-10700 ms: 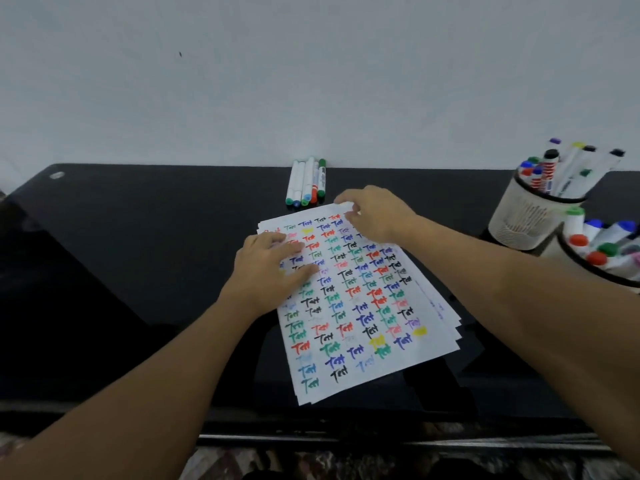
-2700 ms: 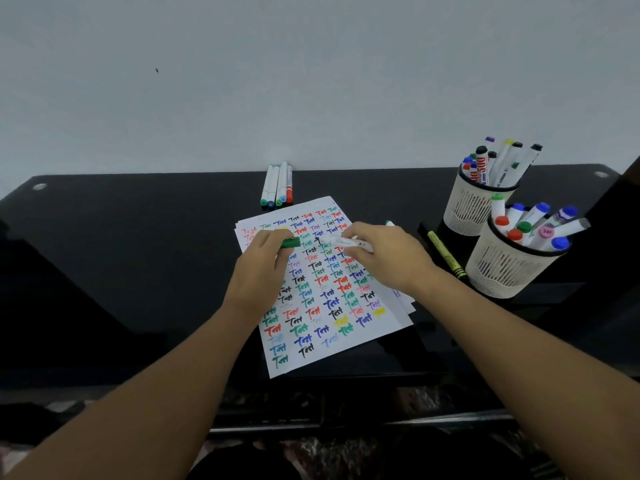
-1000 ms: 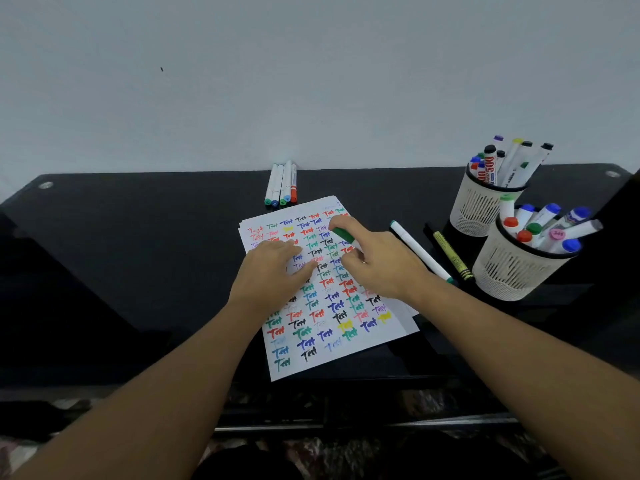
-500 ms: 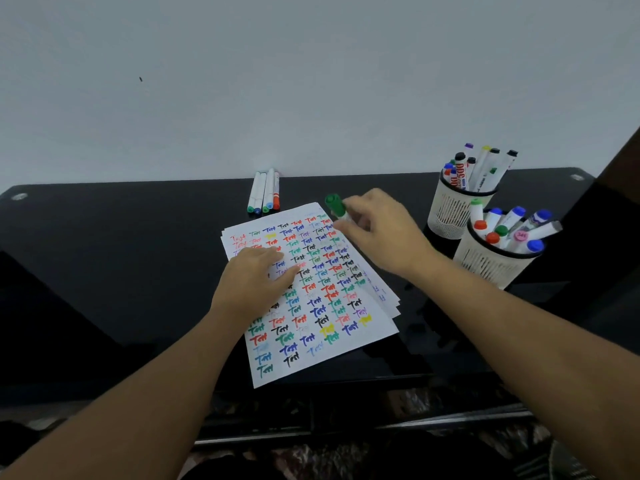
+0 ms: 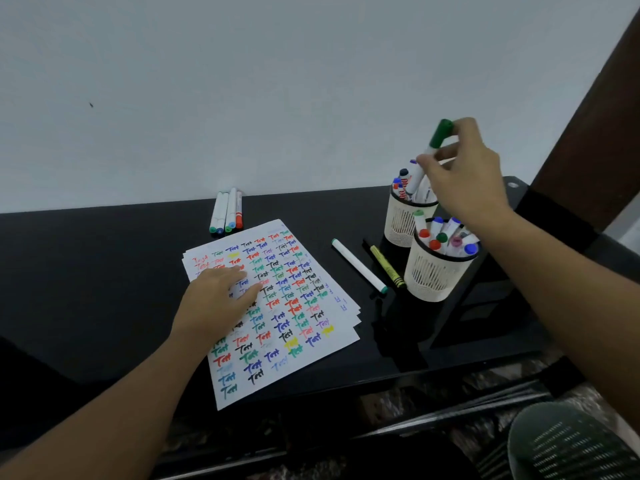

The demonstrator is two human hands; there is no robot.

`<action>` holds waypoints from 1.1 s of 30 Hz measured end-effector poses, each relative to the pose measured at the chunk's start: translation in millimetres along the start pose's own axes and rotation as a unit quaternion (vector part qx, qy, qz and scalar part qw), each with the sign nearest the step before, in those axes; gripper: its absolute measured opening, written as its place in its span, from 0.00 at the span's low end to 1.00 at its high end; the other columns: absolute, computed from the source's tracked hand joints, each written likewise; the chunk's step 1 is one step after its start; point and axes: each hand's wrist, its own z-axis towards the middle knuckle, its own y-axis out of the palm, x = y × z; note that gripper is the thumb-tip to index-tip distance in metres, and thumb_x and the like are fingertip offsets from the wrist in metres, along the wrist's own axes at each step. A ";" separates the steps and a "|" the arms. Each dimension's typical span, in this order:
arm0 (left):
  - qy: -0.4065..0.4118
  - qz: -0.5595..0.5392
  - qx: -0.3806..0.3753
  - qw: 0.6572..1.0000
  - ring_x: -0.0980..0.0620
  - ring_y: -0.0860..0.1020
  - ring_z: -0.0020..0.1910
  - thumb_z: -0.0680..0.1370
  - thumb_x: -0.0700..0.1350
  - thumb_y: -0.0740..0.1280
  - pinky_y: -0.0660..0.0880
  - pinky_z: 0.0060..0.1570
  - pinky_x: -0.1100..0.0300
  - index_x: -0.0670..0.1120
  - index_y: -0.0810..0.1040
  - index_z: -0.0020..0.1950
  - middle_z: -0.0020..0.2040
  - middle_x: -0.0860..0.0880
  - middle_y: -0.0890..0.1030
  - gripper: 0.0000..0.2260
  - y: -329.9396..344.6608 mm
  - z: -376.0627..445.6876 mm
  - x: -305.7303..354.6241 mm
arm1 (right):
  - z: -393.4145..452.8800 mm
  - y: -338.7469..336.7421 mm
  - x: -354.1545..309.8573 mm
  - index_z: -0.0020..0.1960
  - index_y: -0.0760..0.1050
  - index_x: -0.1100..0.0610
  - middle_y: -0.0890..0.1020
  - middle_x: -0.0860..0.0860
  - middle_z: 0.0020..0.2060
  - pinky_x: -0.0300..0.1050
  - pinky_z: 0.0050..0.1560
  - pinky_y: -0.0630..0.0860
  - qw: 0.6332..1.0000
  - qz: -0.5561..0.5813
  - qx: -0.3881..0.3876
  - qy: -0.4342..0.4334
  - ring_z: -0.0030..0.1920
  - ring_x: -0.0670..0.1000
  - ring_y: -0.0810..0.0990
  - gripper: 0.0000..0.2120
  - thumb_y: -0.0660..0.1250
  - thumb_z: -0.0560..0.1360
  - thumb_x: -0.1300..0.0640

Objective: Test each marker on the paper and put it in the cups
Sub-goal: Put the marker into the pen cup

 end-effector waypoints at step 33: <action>0.019 0.001 0.014 1.000 0.50 0.72 0.70 0.80 0.59 0.67 0.71 0.68 0.49 0.49 0.80 0.68 0.68 0.51 0.79 0.22 3.3 1.6 -2.5 | 47.5 -9.9 41.7 0.58 0.83 0.59 0.85 0.61 0.56 0.42 0.39 0.76 0.915 0.130 -0.203 0.325 0.41 0.52 0.79 0.13 0.64 0.78 0.57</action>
